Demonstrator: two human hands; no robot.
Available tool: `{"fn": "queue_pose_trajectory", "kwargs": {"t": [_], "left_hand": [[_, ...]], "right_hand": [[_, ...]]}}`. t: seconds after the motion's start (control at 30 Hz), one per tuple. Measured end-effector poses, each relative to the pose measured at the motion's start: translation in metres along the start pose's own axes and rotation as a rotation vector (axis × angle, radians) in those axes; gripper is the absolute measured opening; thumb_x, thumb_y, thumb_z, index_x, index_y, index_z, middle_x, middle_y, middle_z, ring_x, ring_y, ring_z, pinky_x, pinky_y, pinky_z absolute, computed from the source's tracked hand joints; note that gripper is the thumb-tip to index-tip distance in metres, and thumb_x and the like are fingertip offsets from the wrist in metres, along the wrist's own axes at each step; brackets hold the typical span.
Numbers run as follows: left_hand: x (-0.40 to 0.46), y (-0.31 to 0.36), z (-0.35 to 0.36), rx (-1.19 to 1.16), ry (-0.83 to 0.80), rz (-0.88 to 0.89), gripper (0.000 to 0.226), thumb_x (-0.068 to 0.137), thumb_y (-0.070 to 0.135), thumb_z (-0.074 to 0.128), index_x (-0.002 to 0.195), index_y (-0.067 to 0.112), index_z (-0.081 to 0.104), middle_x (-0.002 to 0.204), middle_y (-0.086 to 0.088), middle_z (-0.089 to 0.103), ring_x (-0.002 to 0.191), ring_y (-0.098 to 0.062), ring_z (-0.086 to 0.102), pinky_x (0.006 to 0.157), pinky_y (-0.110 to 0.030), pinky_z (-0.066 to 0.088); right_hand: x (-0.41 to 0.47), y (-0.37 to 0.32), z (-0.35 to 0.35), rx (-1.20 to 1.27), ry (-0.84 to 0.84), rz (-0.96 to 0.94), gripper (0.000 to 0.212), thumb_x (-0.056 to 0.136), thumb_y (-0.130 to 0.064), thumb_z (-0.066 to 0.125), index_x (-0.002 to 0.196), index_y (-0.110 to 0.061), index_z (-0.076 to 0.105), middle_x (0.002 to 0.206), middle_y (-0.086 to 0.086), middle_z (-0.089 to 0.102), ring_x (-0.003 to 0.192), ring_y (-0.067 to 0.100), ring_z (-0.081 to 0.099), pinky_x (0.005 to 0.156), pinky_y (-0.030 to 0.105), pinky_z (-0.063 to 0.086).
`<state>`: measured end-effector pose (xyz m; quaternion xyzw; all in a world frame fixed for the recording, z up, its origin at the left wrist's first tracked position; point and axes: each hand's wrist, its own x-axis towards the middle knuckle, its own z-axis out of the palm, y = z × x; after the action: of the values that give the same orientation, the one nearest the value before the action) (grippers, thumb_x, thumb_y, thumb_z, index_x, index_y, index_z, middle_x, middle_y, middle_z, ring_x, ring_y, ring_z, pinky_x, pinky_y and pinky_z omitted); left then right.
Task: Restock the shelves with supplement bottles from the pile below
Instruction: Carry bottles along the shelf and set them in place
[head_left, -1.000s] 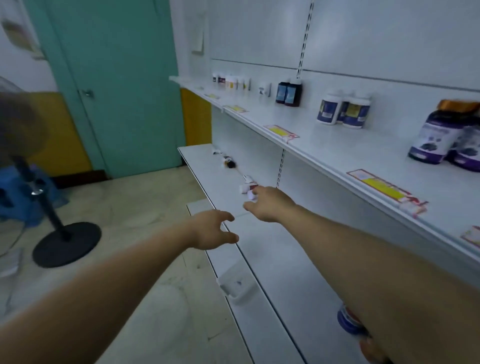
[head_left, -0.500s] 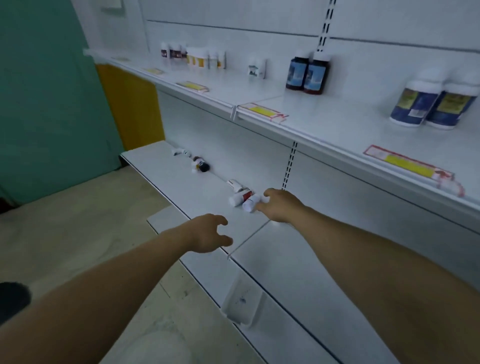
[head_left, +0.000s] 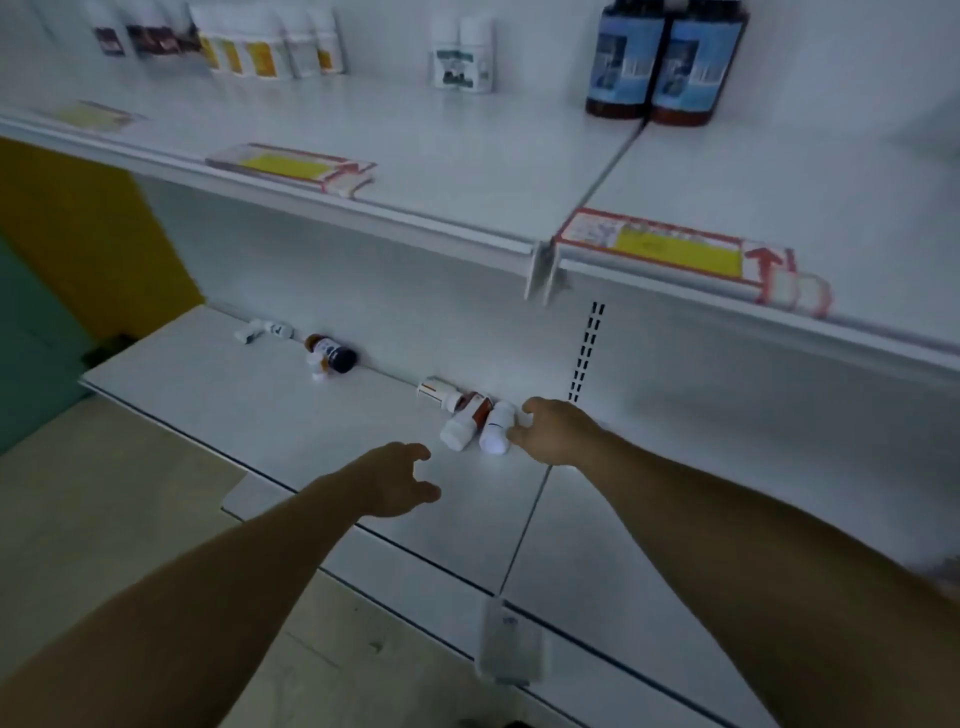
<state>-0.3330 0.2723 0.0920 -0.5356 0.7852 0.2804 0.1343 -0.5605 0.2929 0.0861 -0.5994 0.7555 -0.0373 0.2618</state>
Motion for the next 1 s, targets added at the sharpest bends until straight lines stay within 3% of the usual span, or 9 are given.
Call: {"fn": "queue_pose_trajectory", "kwargs": {"t": [0.27, 0.33, 0.5, 0.57, 0.63, 0.7, 0.8, 0.87, 1.0], "left_hand": [[0.094, -0.052, -0.034, 0.136, -0.019, 0.126, 0.069, 0.092, 0.033, 0.058, 0.149, 0.019, 0.022, 0.155, -0.006, 0.021, 0.139, -0.026, 0.027, 0.113, -0.036, 0.026], [0.119, -0.063, -0.039, 0.200, 0.015, 0.178, 0.071, 0.092, 0.032, 0.057, 0.150, 0.017, 0.019, 0.156, -0.007, 0.018, 0.141, -0.026, 0.022, 0.114, -0.036, 0.022], [0.179, -0.086, -0.035, 0.249, 0.114, 0.388, 0.061, 0.090, 0.017, 0.056, 0.146, 0.014, 0.031, 0.148, -0.013, 0.034, 0.134, -0.028, 0.033, 0.111, -0.040, 0.029], [0.201, -0.090, -0.031, 0.303, 0.130, 0.431, 0.062, 0.093, 0.015, 0.051, 0.148, 0.013, 0.024, 0.155, -0.012, 0.022, 0.142, -0.029, 0.020, 0.115, -0.043, 0.023], [0.223, -0.086, -0.027, 0.341, 0.162, 0.448, 0.064, 0.094, 0.014, 0.048, 0.150, 0.014, 0.017, 0.158, -0.008, 0.012, 0.145, -0.026, 0.010, 0.116, -0.044, 0.018], [0.242, -0.080, -0.019, 0.341, 0.190, 0.472, 0.066, 0.093, 0.011, 0.048, 0.150, 0.015, 0.016, 0.157, -0.007, 0.015, 0.144, -0.025, 0.012, 0.115, -0.044, 0.021], [0.263, -0.077, -0.004, 0.400, 0.229, 0.496, 0.071, 0.090, 0.011, 0.053, 0.149, 0.014, 0.015, 0.154, -0.009, 0.019, 0.141, -0.027, 0.018, 0.113, -0.043, 0.027], [0.274, -0.083, 0.004, 0.442, 0.297, 0.492, 0.067, 0.087, 0.017, 0.058, 0.145, 0.013, 0.025, 0.144, -0.013, 0.026, 0.131, -0.030, 0.030, 0.106, -0.041, 0.036], [0.267, -0.101, 0.007, 0.053, 0.221, 0.419, 0.059, 0.084, 0.020, 0.066, 0.136, 0.009, 0.040, 0.130, -0.018, 0.039, 0.113, -0.034, 0.049, 0.092, -0.038, 0.045]], "right_hand": [[0.051, -0.040, 0.044, 0.097, 0.015, 0.045, 0.049, 0.091, -0.039, 0.056, 0.124, -0.003, 0.053, 0.122, 0.013, 0.059, 0.115, 0.030, 0.056, 0.082, 0.026, 0.042], [0.064, -0.054, 0.060, 0.124, -0.002, 0.113, 0.055, 0.092, -0.038, 0.055, 0.134, -0.004, 0.046, 0.131, 0.013, 0.054, 0.120, 0.029, 0.052, 0.089, 0.028, 0.040], [0.086, -0.085, 0.101, 0.099, 0.026, 0.140, 0.073, 0.093, -0.037, 0.054, 0.152, -0.019, 0.016, 0.158, 0.013, 0.011, 0.139, 0.033, 0.029, 0.110, 0.040, 0.034], [0.091, -0.088, 0.117, 0.054, -0.023, 0.163, 0.074, 0.096, -0.040, 0.049, 0.153, -0.031, 0.004, 0.159, 0.006, -0.014, 0.144, 0.030, 0.020, 0.113, 0.040, 0.031], [0.093, -0.088, 0.133, 0.038, -0.082, 0.212, 0.072, 0.097, -0.040, 0.046, 0.152, -0.035, -0.001, 0.158, 0.004, -0.023, 0.144, 0.032, 0.020, 0.113, 0.039, 0.030], [0.093, -0.087, 0.149, 0.054, -0.037, 0.233, 0.070, 0.096, -0.039, 0.048, 0.151, -0.033, 0.005, 0.159, 0.009, -0.015, 0.139, 0.035, 0.032, 0.109, 0.041, 0.036], [0.097, -0.089, 0.164, 0.098, 0.140, 0.301, 0.058, 0.094, -0.039, 0.051, 0.143, -0.026, 0.022, 0.150, 0.016, 0.025, 0.122, 0.036, 0.050, 0.097, 0.042, 0.048], [0.100, -0.090, 0.167, 0.135, 0.238, 0.365, 0.053, 0.095, -0.038, 0.051, 0.140, -0.024, 0.027, 0.139, 0.015, 0.038, 0.115, 0.034, 0.055, 0.092, 0.039, 0.049], [0.091, -0.095, 0.160, 0.314, 0.381, 0.402, 0.038, 0.094, -0.024, 0.050, 0.130, -0.016, 0.040, 0.126, 0.011, 0.045, 0.105, 0.033, 0.056, 0.082, 0.033, 0.046]]}}
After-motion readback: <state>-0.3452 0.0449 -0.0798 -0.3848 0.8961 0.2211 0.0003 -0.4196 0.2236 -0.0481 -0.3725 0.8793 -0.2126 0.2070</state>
